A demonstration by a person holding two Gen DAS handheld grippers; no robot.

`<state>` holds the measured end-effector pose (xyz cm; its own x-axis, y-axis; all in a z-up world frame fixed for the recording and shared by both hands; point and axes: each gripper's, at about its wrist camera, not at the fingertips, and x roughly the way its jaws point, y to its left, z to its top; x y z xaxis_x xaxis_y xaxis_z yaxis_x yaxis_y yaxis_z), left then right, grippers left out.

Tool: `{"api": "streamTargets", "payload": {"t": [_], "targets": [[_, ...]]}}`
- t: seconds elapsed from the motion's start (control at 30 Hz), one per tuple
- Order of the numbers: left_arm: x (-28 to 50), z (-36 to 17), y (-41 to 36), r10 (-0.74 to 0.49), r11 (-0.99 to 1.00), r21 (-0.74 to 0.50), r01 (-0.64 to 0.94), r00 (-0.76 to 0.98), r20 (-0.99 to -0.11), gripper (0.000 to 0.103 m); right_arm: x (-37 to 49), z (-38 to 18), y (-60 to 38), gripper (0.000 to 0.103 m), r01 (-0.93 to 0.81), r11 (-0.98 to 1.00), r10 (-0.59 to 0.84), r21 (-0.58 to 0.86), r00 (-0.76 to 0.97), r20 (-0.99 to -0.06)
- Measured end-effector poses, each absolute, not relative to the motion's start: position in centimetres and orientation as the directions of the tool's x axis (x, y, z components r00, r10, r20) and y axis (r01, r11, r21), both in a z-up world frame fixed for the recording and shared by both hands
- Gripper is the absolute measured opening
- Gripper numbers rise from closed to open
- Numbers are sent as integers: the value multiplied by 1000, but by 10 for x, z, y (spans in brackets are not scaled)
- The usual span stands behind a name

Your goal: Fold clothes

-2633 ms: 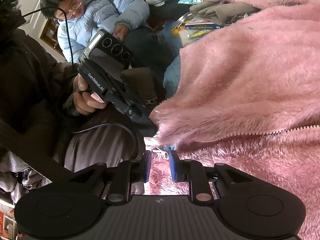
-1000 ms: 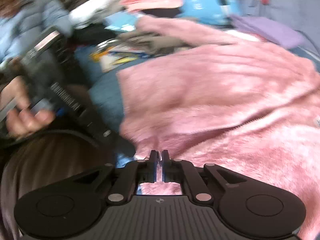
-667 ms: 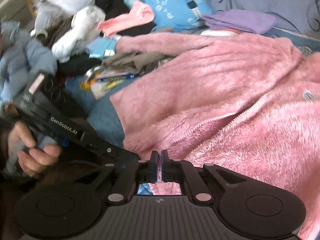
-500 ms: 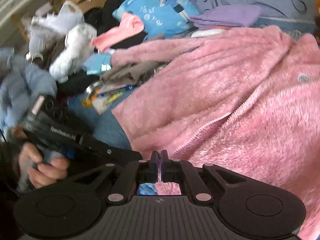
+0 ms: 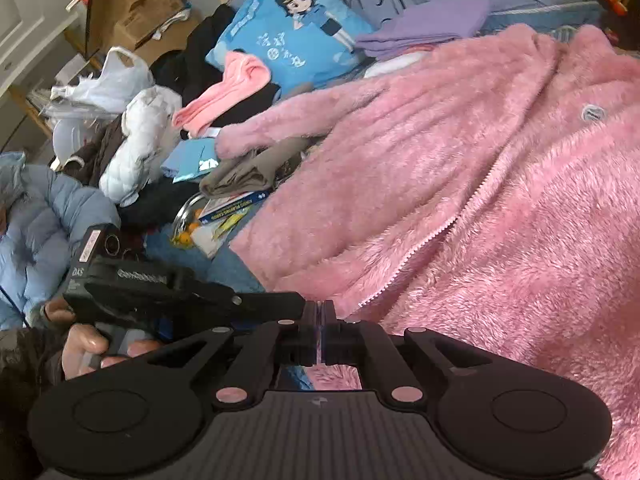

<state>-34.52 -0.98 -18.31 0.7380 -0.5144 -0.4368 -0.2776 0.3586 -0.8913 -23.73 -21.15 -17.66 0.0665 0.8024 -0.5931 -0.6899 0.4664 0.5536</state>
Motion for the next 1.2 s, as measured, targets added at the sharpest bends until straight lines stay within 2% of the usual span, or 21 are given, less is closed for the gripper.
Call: {"api": "streamTargets", "payload": {"t": [0.07, 0.3, 0.6, 0.9, 0.97, 1.0, 1.07, 1.2], "targets": [[-343, -184, -12, -507, 362, -885, -293, 734, -451, 8, -238, -178, -212, 2, -684, 470, 802, 558, 68, -593], [-340, -184, -16, -491, 392, -859, -330, 714, -499, 5, -250, -178, -204, 2, -710, 514, 764, 481, 124, -633], [-344, -185, -17, -470, 420, -834, -359, 700, -538, 5, -266, -178, -178, 4, -793, 532, 698, 298, 212, -684], [-348, -188, -14, -458, 407, -834, -371, 707, -538, 4, -284, -183, -161, 5, -824, 552, 659, 130, 335, -673], [-348, -188, -14, -457, 408, -834, -373, 707, -540, 4, -285, -188, -156, 1, -803, 595, 602, 27, 423, -677], [-348, -188, -14, -460, 410, -834, -369, 705, -539, 4, -277, -190, -160, 1, -772, 634, 589, 52, 437, -680], [-349, -188, -13, -464, 408, -837, -364, 707, -533, 4, -258, -190, -176, 1, -710, 677, 617, 196, 401, -677], [-348, -188, -12, -467, 404, -841, -359, 710, -527, 4, -254, -173, -197, 0, -732, 604, 708, 315, 311, -633]]}}
